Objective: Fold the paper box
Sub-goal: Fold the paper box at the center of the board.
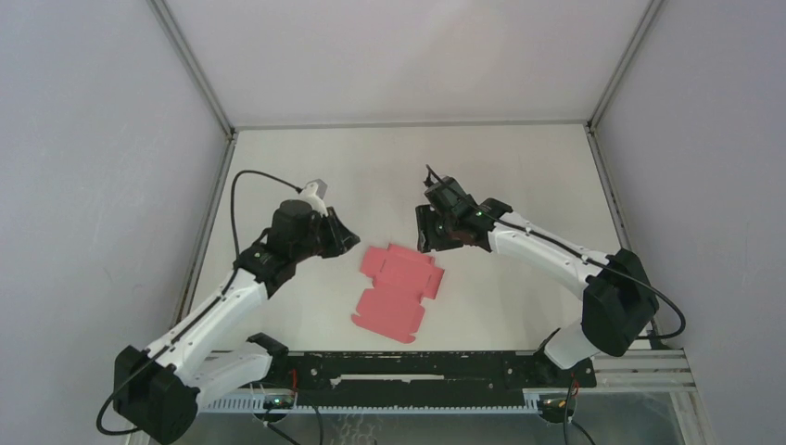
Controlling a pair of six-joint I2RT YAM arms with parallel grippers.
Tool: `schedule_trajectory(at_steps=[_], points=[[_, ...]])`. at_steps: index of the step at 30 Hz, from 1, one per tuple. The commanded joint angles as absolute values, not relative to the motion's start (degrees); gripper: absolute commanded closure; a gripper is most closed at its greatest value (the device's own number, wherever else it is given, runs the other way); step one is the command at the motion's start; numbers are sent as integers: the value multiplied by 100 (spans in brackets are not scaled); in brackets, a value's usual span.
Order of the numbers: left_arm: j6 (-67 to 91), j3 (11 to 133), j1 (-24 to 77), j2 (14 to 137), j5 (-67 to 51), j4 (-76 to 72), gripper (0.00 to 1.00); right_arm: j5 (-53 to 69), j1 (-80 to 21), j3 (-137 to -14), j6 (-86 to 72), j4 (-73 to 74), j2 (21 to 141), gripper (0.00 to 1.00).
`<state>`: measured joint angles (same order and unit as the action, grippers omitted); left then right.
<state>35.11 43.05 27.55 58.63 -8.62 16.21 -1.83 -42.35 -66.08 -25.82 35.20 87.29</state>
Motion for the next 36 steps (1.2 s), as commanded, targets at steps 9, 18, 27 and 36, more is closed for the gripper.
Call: schedule_trajectory(at_steps=[9, 18, 27, 36], points=[[3923, 3329, 2830, 5128, -23, 1983, 70, -218, -4025, -6027, -2330, 3423, 8087, 42], [3621, 3521, 2700, 5834, 648, 1555, 57, 717, -2972, -5369, -2237, 2548, 7582, 40], [3617, 3582, 2333, 6574, 199, 1033, 56, 2113, -2447, -5662, -1782, 2051, 8346, 40], [3624, 3172, 2224, 6618, 44, 787, 56, 3041, -2519, -6101, -961, 1752, 9369, 38]])
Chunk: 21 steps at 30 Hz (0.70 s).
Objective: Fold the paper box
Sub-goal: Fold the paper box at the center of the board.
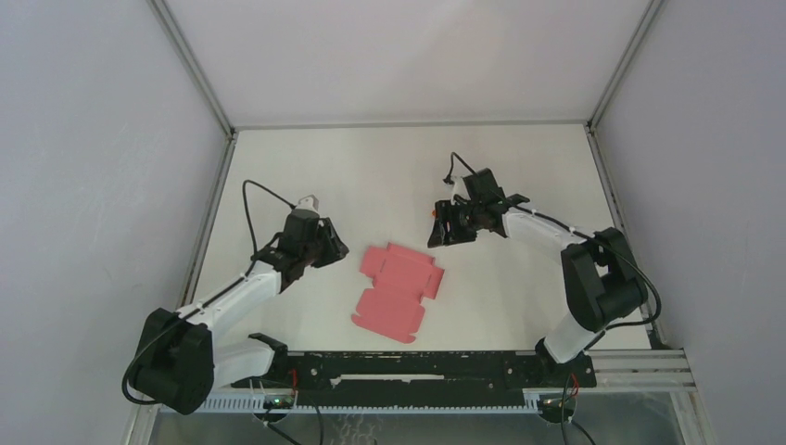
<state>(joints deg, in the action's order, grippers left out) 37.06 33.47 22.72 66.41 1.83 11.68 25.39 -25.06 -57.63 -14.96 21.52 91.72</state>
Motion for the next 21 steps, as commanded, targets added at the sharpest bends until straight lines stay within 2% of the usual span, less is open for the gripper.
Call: schedule_trajectory(at_steps=[1, 10, 21], points=[[3648, 3120, 2224, 6601, -35, 738, 57, 3031, -2514, -6133, -912, 1696, 9445, 38], [3682, 2808, 2224, 6287, -169, 729, 57, 3468, -2558, -6618, -410, 1635, 10206, 37], [3659, 2839, 2224, 6517, -230, 581, 57, 4141, -2680, -6998, -151, 1867, 10980, 36]])
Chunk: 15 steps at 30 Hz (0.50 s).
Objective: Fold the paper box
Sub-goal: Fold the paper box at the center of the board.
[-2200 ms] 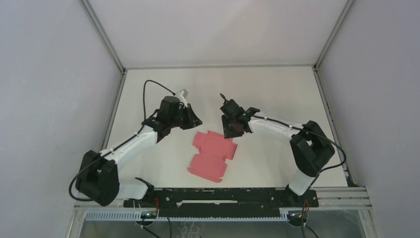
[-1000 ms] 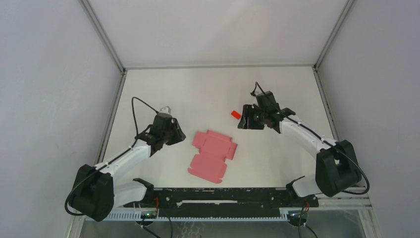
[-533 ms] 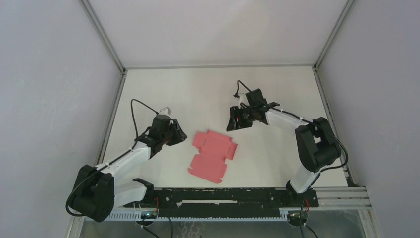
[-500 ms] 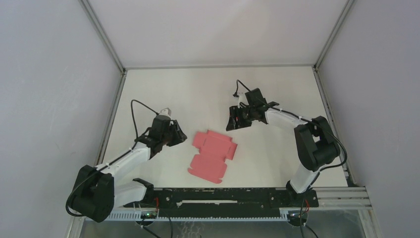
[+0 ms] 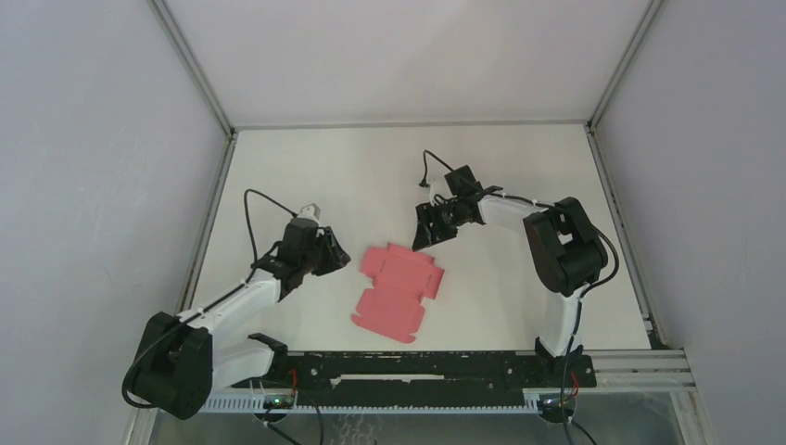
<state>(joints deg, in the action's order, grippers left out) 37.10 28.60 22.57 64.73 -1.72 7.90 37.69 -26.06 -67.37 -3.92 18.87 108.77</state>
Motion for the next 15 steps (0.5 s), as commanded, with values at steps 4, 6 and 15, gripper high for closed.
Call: schedule_trajectory(at_steps=[4, 6, 15], points=[[3630, 2856, 2224, 6564, -236, 571, 58, 4316, -2738, -7136, -73, 2009, 11133, 36], [3623, 2865, 2226, 6582, -249, 563, 58, 4333, -2755, -7171, -40, 2070, 11197, 36], [3621, 2900, 2224, 6592, -283, 554, 58, 4436, -2795, -7189, -18, 2113, 11335, 37]])
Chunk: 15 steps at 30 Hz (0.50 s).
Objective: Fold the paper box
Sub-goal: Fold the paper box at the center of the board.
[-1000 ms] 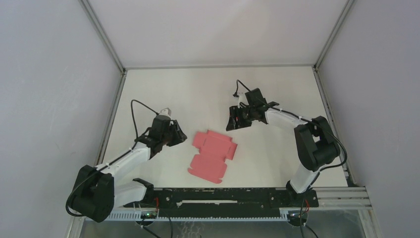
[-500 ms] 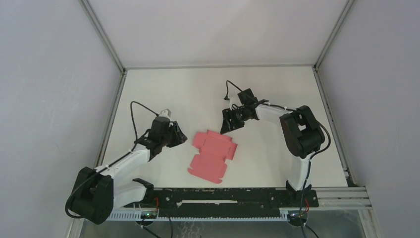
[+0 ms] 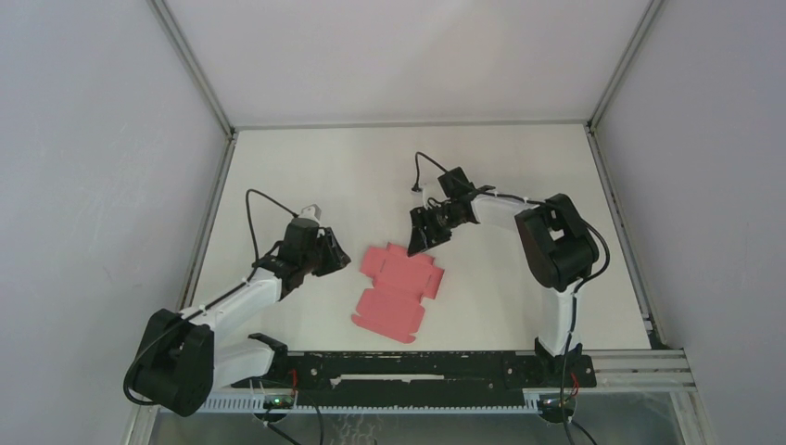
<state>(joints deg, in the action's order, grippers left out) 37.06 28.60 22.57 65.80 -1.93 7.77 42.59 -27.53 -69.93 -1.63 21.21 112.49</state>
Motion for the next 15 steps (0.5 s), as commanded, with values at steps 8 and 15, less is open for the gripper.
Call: schedule_trajectory(at_steps=[8, 15], points=[[3621, 2914, 2224, 6583, -308, 545, 59, 4527, -2804, -7252, -15, 2170, 11441, 43], [3621, 2894, 2224, 6583, -309, 530, 59, 4417, -2862, -7251, -16, 2218, 11443, 53]])
